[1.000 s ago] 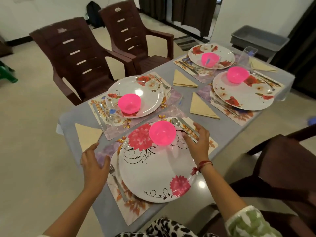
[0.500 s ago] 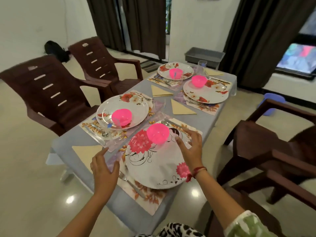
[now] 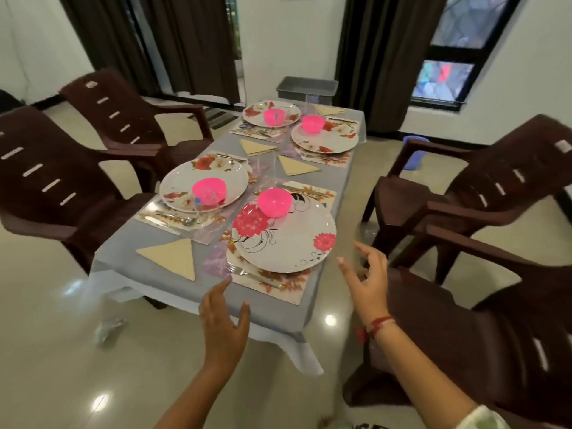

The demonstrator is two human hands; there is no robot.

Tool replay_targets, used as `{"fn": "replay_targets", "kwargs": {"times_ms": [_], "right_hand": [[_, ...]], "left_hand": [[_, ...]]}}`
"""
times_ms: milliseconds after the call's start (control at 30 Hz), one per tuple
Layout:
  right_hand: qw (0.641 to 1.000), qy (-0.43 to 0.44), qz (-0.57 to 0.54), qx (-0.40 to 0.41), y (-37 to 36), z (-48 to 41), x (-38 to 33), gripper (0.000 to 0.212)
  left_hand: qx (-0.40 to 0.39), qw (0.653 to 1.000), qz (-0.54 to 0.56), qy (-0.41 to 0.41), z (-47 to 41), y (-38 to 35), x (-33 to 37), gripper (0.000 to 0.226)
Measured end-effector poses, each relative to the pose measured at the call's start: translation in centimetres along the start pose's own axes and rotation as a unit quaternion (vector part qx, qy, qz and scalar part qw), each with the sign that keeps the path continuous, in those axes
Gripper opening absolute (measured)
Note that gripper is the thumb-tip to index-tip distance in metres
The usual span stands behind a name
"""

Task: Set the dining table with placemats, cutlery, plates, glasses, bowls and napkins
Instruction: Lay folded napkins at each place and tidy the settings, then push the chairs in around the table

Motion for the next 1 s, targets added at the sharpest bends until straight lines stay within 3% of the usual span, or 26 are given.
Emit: {"fn": "replay_targets", "kwargs": {"times_ms": [267, 400, 600, 800, 1000], "right_hand": [[0.996, 0.002, 0.005, 0.090, 11.9, 6.5, -0.5, 0.046], [0.995, 0.017, 0.019, 0.100, 16.9, 10.2, -1.7, 0.052], [0.992, 0.036, 0.087, 0.086, 27.9, 16.0, -3.9, 0.053], [0.980, 0.050, 0.124, 0.147, 38.4, 19.9, -5.2, 0.049], [0.969, 0.047, 0.152, 0.190, 47.3, 19.8, -5.3, 0.048]], "left_hand": [[-0.059, 0.997, 0.035, -0.036, 6.3, -2.1, 6.3, 0.055], [-0.071, 0.995, 0.039, -0.065, 9.9, -2.6, 9.9, 0.056], [-0.117, 0.989, 0.060, -0.067, 18.7, -3.8, 19.2, 0.060], [-0.138, 0.982, 0.097, -0.083, 24.9, -5.4, 27.4, 0.067], [-0.192, 0.968, 0.100, -0.125, 27.4, -8.9, 33.7, 0.054]]}}
Point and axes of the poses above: each hand's wrist, its own z-axis away from the middle knuckle, its own y-axis out of the back of the hand, x = y × z, the point moved 1 cm from there along -z, towards the middle knuckle, and after that the axes turned 15 degrees about -z, right-handed, at the moved point
